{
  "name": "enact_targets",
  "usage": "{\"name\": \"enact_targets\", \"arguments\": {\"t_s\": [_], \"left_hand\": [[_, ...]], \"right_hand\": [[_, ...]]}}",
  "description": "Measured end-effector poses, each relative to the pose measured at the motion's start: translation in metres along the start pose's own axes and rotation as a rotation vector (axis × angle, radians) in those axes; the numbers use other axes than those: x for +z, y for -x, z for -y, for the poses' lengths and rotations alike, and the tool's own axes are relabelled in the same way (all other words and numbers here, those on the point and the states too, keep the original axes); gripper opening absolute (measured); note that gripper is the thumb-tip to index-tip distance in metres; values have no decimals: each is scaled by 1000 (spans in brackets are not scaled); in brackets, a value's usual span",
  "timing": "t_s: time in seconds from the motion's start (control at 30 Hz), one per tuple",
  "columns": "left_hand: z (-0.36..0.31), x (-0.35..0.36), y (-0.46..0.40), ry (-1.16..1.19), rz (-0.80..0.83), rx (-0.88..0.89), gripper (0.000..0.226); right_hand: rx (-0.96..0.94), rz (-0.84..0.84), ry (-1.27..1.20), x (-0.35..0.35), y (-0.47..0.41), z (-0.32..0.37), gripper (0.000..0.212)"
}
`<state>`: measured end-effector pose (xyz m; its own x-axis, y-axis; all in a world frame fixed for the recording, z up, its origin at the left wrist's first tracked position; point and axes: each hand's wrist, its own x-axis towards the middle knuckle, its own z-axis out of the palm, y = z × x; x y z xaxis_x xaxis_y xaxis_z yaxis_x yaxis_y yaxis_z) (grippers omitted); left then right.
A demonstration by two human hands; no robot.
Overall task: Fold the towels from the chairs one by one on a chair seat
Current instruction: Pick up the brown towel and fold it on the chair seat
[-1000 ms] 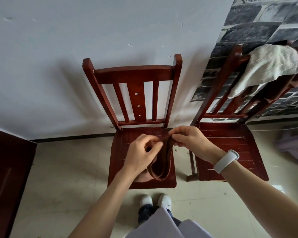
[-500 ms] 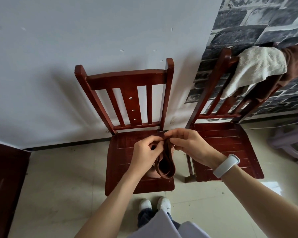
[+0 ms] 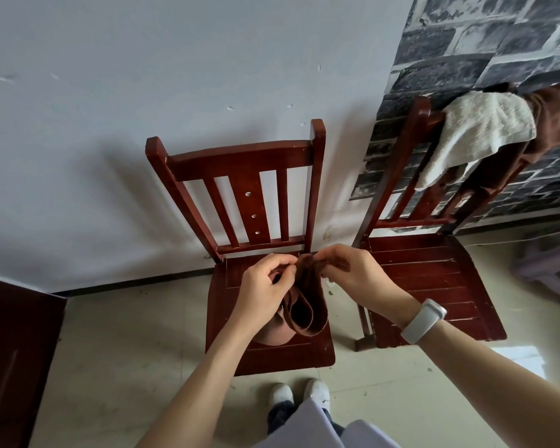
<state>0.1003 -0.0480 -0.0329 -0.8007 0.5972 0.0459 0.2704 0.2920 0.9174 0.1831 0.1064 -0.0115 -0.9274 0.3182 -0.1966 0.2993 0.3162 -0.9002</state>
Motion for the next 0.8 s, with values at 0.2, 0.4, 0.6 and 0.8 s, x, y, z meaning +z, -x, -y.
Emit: {"name": "enact_targets", "arguments": {"t_s": [0.2, 0.4, 0.6, 0.8], "left_hand": [[-5, -7, 2, 47, 73, -5, 19], [-10, -13, 6, 76, 125, 4, 28], [-14, -16, 8, 64, 152, 21, 27], [-13, -20, 10, 44, 146, 35, 32]], "right_hand": [[-245, -108, 148, 4, -2, 4, 9], [-217, -31, -40, 3, 0, 7, 29], [-238, 21, -34, 5, 1, 9, 43], [-412, 60, 223, 1, 0, 13, 20]]}}
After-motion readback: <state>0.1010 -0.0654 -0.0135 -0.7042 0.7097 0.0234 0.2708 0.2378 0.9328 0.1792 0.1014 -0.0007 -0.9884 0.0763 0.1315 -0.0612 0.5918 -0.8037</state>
